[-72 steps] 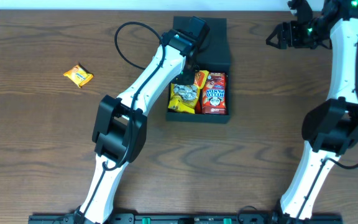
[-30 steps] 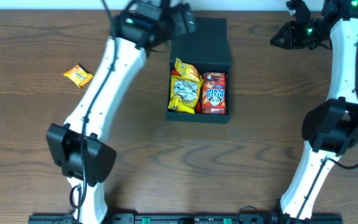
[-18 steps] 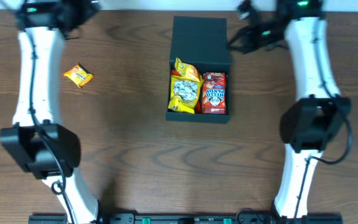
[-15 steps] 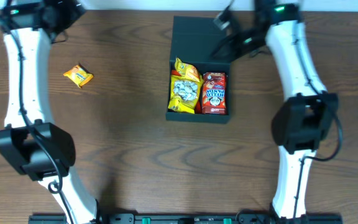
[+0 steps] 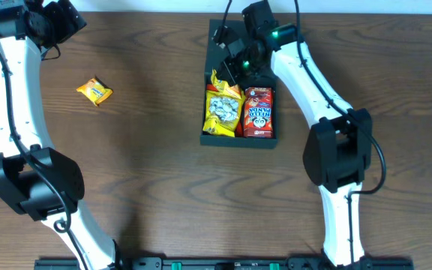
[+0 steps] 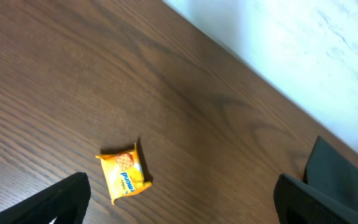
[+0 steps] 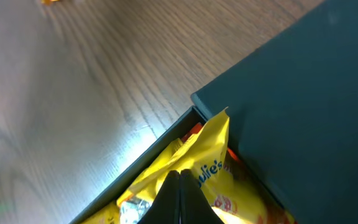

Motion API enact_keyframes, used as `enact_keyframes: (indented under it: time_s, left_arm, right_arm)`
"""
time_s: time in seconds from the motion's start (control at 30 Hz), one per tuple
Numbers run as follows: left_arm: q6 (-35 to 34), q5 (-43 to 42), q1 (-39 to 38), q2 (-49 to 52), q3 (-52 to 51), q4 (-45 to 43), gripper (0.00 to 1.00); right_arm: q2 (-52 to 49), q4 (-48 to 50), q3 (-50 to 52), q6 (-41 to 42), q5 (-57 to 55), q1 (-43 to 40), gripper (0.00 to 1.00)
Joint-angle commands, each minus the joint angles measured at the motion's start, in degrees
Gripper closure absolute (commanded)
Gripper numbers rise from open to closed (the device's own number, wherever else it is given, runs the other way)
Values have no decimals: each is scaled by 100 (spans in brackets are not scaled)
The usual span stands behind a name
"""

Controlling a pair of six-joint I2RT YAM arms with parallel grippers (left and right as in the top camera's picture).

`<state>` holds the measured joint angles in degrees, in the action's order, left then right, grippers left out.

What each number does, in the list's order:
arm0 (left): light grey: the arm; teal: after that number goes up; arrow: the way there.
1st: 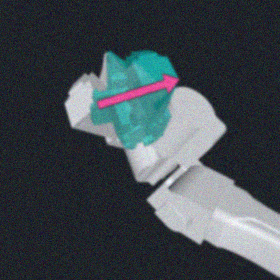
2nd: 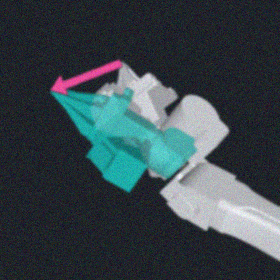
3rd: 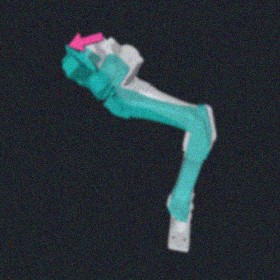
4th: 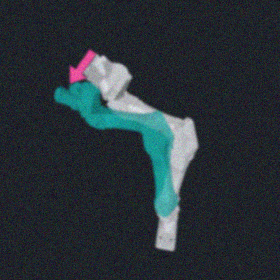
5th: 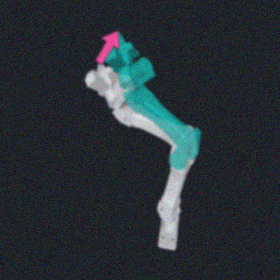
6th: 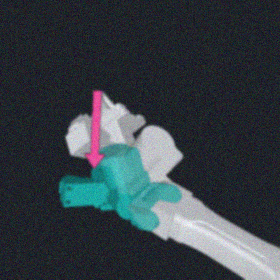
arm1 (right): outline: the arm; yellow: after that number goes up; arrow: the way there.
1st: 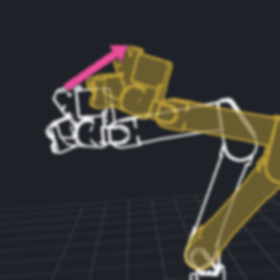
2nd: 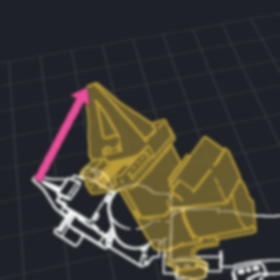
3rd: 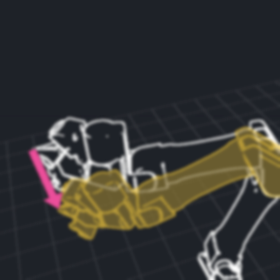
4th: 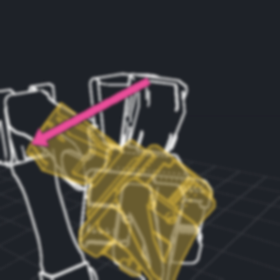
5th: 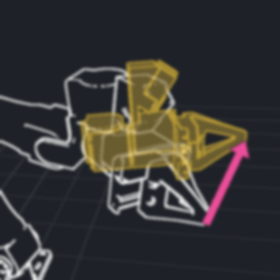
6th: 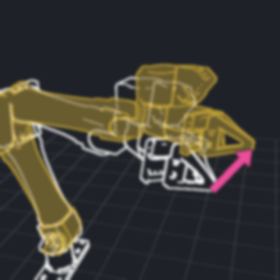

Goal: Pack container
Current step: 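Push the Julie's packet down into the box with right gripper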

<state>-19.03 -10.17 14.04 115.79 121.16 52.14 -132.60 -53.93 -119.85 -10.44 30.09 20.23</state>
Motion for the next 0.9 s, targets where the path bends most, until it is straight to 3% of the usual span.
enact_keyframes:
  time_s: [0.0,0.87]
  left_arm:
    - [291,9,9,-20,-26,13,5]
    - [494,4,9,-17,-26,-11,5]
  right_arm:
    - [-87,-13,57,435,-170,28,99]
    - [-562,-302,-120,570,61,184,99]
